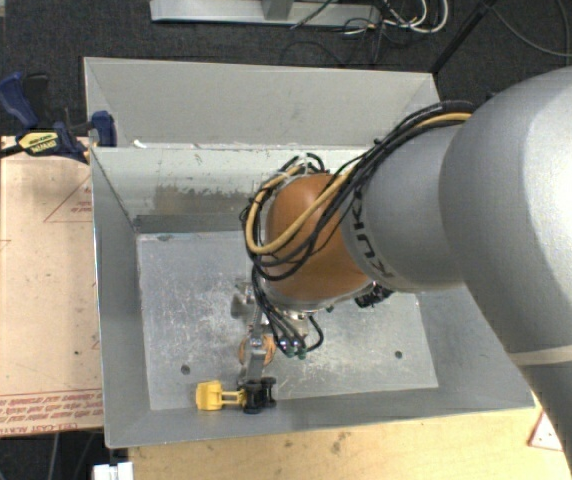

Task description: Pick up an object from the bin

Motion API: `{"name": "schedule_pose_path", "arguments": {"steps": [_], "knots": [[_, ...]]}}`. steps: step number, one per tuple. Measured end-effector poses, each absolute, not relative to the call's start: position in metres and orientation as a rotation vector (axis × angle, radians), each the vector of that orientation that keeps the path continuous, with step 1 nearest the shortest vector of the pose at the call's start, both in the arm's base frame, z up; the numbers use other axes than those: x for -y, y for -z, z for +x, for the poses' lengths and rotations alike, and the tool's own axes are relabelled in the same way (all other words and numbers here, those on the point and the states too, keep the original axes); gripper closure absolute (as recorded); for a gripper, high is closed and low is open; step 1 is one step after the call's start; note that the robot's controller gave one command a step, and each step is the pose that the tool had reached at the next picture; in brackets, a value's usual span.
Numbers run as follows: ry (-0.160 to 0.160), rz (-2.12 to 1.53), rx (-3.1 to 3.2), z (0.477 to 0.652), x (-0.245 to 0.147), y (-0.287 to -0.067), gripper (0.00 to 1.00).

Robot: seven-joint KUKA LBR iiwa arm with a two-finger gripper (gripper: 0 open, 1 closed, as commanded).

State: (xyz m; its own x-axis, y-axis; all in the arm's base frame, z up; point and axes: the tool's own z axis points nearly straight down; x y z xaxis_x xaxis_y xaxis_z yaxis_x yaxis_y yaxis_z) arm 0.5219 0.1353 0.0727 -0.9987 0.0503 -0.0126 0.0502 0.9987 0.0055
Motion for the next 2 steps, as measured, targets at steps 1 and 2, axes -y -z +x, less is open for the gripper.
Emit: {"name": "schedule_pose_path", "arguments": {"steps": [1,2], "knots": [[-0.002,0.496,-3.101,0.4882,-0.0863,-0.0905,1.00],[-0.005,0.498,-3.091,0.4910,-0.0859,-0.0918,0.00]]}}
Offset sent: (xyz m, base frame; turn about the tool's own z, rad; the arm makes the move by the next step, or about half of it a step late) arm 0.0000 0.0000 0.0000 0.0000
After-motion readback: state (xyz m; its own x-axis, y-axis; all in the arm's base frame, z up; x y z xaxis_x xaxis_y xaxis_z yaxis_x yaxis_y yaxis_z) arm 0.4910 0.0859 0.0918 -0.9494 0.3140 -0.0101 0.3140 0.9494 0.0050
